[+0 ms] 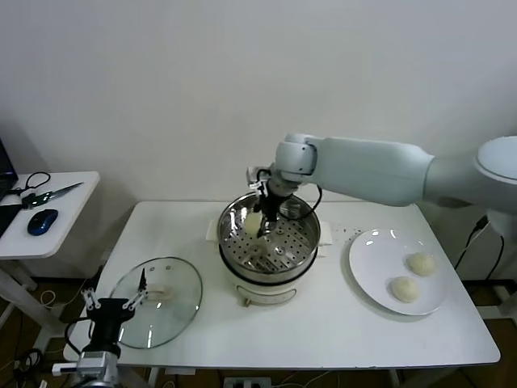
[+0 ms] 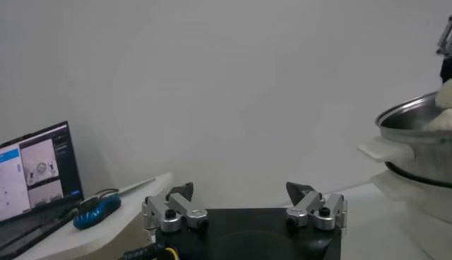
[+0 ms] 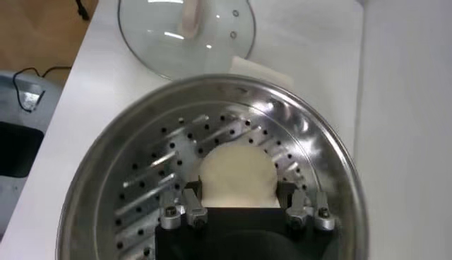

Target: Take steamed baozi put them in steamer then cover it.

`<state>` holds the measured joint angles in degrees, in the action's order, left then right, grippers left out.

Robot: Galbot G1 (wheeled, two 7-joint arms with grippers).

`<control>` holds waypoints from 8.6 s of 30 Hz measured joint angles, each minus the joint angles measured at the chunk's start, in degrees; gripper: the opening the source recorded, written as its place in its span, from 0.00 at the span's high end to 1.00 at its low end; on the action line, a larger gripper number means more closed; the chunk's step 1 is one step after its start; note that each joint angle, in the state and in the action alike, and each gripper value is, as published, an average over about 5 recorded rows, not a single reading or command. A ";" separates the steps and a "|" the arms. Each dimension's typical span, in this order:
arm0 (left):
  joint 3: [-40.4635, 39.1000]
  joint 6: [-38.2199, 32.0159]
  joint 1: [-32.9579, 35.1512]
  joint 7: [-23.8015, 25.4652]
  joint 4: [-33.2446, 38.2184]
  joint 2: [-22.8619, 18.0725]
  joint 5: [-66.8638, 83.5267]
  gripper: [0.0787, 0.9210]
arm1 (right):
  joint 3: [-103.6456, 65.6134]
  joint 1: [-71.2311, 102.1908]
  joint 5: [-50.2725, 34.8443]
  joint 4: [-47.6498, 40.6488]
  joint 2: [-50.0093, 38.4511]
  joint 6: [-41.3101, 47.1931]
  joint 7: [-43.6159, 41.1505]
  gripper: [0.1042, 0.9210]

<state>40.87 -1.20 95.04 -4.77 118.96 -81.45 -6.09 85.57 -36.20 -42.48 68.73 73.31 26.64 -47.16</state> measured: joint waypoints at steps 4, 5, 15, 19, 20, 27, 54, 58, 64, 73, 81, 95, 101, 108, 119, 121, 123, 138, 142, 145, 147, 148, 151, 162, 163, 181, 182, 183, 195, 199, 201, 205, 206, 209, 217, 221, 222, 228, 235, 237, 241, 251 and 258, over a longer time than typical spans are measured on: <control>0.06 0.09 -0.13 0.00 -0.10 0.01 0.02 0.12 | 0.32 1.19 0.01 -0.80 1.11 0.24 0.55 0.30; 0.06 0.12 -0.17 0.00 -0.13 0.01 0.03 0.12 | 0.36 1.46 -0.01 -0.99 1.39 0.26 0.64 0.30; 0.01 0.41 -0.36 0.00 -0.21 0.01 0.02 0.12 | 0.41 2.53 -0.07 -2.06 2.81 0.61 0.97 0.12; 0.01 0.47 -0.38 0.00 -0.22 0.01 0.02 0.12 | 0.28 1.97 0.07 -1.45 2.09 0.46 0.52 0.12; 0.01 0.47 -0.37 0.00 -0.23 0.01 0.02 0.12 | 0.20 1.68 0.16 -1.16 1.68 0.35 0.32 0.12; -0.07 0.68 -0.50 -0.02 0.05 0.08 -0.16 0.12 | -0.01 -1.73 0.95 2.13 -4.18 -1.62 -2.38 0.12; 0.07 1.69 0.25 -0.44 1.32 0.12 -2.42 0.12 | -10.34 6.64 28.04 6.64 -42.05 -16.33 -15.89 0.12; 0.06 1.86 0.31 -0.50 1.36 -0.09 -2.73 0.12 | -14.59 12.54 32.86 5.49 -43.88 -17.99 -16.31 0.12; 0.13 1.91 0.63 -0.54 1.31 -0.24 -2.99 0.12 | -19.96 20.56 38.49 3.68 -45.11 -19.72 -16.59 0.12; 0.16 2.00 0.84 -0.62 1.30 -0.24 -3.10 0.12 | -26.57 29.86 44.46 0.23 -43.91 -21.36 -16.54 0.12; 0.09 2.06 0.96 -0.63 0.94 -0.35 -3.62 0.12 | -29.86 33.59 47.08 -3.30 -40.20 -22.28 -16.37 0.12; -0.11 2.48 0.61 -0.70 0.97 0.23 -4.21 0.12 | -31.41 35.37 48.45 -6.97 -37.44 -24.13 -18.15 0.16; -0.19 2.48 0.68 -0.71 0.85 0.24 -4.37 0.12 | -32.08 35.73 48.97 -8.30 -36.53 -25.06 -18.94 0.26; -0.24 2.47 0.79 -0.76 0.83 0.12 -4.52 0.12 | -32.53 35.61 49.50 -9.37 -35.34 -26.54 -19.55 0.33; -0.43 2.43 1.10 -0.76 0.76 0.12 -4.71 0.12 | -29.65 27.36 53.16 -8.79 -33.03 -36.83 -21.36 0.33; -0.59 2.42 1.12 -0.76 0.69 0.11 -4.80 0.12 | -28.23 24.24 54.00 -8.11 -32.31 -40.03 -21.85 0.33; -0.80 2.39 1.12 -0.73 0.61 0.09 -4.89 0.12 | -26.59 20.83 54.61 -7.08 -31.46 -43.20 -22.27 0.32; -1.84 1.79 1.74 -0.43 0.75 -0.96 -5.18 0.12 | -19.40 2.80 57.10 4.55 -22.11 -57.98 -23.92 0.30; -1.57 1.55 2.12 -0.41 0.81 -0.98 -5.09 0.12 | -19.02 2.56 57.71 7.05 -19.02 -59.07 -23.97 0.30; -1.33 1.48 2.36 -0.40 0.75 -0.93 -4.96 0.12 | -18.47 3.09 57.91 8.44 -16.60 -59.56 -23.96 0.30; -1.22 1.46 2.45 -0.40 0.67 -0.88 -4.88 0.12 | -18.09 3.64 58.14 9.05 -15.01 -59.93 -23.93 0.30; -1.17 1.46 2.47 -0.40 0.61 -0.87 -4.84 0.12 | -17.91 3.97 58.32 9.25 -14.20 -60.14 -23.90 0.30; -1.07 1.46 2.44 -0.41 0.49 -0.88 -4.70 0.12 | -17.38 5.01 58.88 9.59 -11.87 -60.72 -23.76 0.30; -0.97 1.45 2.38 -0.42 0.13 -0.95 -4.32 0.12 | -15.68 8.24 59.82 9.86 -6.28 -62.02 -23.48 0.30; -0.95 1.44 2.37 -0.42 0.03 -0.95 -4.29 0.12 | -15.54 8.41 59.85 9.92 -6.05 -62.05 -23.48 0.30; -0.79 1.34 2.27 -0.47 -0.67 -0.95 -4.16 0.12 | -14.50 9.31 59.66 10.79 -5.86 -61.30 -23.63 0.12; -0.80 1.34 2.25 -0.47 -0.69 -0.95 -4.16 0.12 | -14.69 9.27 59.60 10.68 -5.97 -61.30 -23.59 0.12; -0.81 1.34 2.23 -0.47 -0.69 -0.95 -4.16 0.12 | -14.90 9.20 59.51 10.57 -6.11 -61.28 -23.56 0.12; -0.62 1.36 1.89 -0.49 -0.67 -0.77 -3.95 0.12 | -17.66 5.49 55.86 7.75 -11.71 -56.16 -19.81 0.12; -0.46 1.20 1.90 -0.45 -0.69 -0.63 -3.59 0.12 | -16.43 3.38 51.15 6.06 -15.68 -48.66 -18.27 0.12; -0.43 1.10 1.89 -0.43 -0.70 -0.59 -3.42 0.12 | -15.92 2.82 48.16 4.92 -17.80 -44.43 -17.87 0.12; -0.34 1.10 1.56 -0.39 -0.50 -0.58 -3.07 0.12 | -15.02 2.53 42.92 2.21 -22.27 -36.89 -17.58 0.12; -0.30 1.13 1.44 -0.38 -0.41 -0.57 -3.00 0.12 | -14.89 2.65 41.98 1.49 -23.38 -35.42 -17.58 0.12; -0.22 1.27 1.10 -0.37 -0.21 -0.52 -2.86 0.12 | -14.90 3.55 40.00 -0.81 -26.63 -31.88 -17.79 0.12; -0.19 1.36 0.96 -0.33 -0.30 -0.80 -2.89 0.12 | -21.02 10.69 41.94 -8.31 -32.68 -28.11 -19.54 0.12; -0.02 1.44 1.15 -0.31 -0.30 -0.93 -3.02 0.12 | -26.74 16.33 45.68 -12.49 -33.97 -28.40 -20.16 0.12; 0.02 1.47 1.14 -0.31 -0.31 -0.96 -3.04 0.12 | -28.23 17.76 46.66 -13.53 -34.18 -28.57 -20.25 0.12; 0.06 1.69 1.02 -0.33 -0.39 -1.06 -3.24 0.12 | -36.63 25.54 52.00 -19.53 -34.49 -29.77 -20.48 0.12; 0.10 1.90 0.94 -0.42 -0.47 -1.06 -3.42 0.12 | -44.97 32.36 57.42 -25.68 -33.04 -31.13 -20.49 0.12; 0.17 1.91 1.01 -0.43 -0.53 -1.06 -3.47 0.12 | -47.05 33.90 58.84 -27.29 -32.35 -31.49 -20.47 0.12; 0.24 1.91 1.14 -0.45 -0.69 -1.12 -3.63 0.12 | -50.75 36.20 61.52 -30.20 -30.73 -32.29 -20.32 0.12; 0.06 2.06 0.99 -0.55 -0.84 -1.23 -4.21 0.12 | -57.21 37.91 67.21 -36.71 -25.56 -34.40 -19.76 0.12; 0.26 2.06 1.13 -0.60 -0.87 -1.39 -4.39 0.12 | -58.46 38.36 68.98 -38.98 -23.54 -34.91 -20.18 0.12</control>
<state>41.13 0.86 96.17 -5.37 118.09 -82.83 -10.49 27.11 2.16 26.50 29.75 49.77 -8.27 -67.34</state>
